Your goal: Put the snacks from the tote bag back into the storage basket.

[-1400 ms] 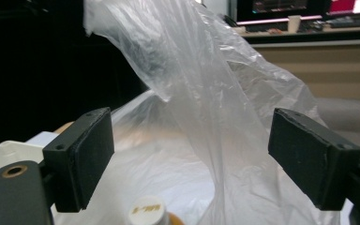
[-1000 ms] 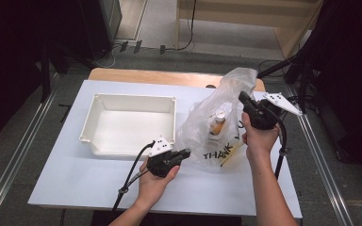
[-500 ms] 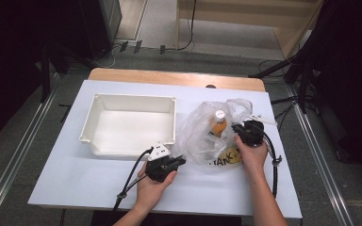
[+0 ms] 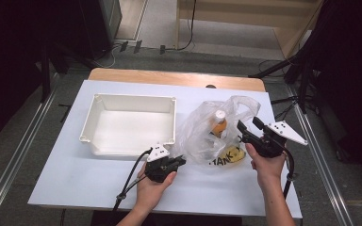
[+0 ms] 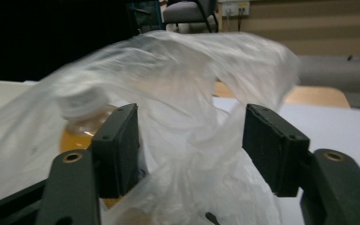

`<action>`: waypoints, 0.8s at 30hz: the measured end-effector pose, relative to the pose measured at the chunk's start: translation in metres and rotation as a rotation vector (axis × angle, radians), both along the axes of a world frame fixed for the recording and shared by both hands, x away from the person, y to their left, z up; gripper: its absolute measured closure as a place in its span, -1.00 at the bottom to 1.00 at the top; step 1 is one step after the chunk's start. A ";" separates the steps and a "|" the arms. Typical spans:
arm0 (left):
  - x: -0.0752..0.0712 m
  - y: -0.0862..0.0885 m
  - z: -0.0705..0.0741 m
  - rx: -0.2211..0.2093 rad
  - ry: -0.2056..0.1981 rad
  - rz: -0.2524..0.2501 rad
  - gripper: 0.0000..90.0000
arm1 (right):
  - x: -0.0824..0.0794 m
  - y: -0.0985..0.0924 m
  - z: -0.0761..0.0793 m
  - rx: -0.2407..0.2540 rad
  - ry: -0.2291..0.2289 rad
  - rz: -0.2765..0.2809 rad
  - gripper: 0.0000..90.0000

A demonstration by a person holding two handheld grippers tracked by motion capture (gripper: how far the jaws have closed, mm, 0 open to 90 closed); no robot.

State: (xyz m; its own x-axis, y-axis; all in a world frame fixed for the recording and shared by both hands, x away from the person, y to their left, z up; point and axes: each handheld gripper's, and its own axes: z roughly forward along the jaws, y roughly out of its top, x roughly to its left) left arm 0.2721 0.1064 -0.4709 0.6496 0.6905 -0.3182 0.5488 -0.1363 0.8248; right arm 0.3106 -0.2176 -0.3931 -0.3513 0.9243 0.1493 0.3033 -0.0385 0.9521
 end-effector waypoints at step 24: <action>-0.002 0.002 0.000 -0.012 -0.012 0.003 0.97 | 0.042 0.039 0.013 -0.095 -0.019 0.049 1.00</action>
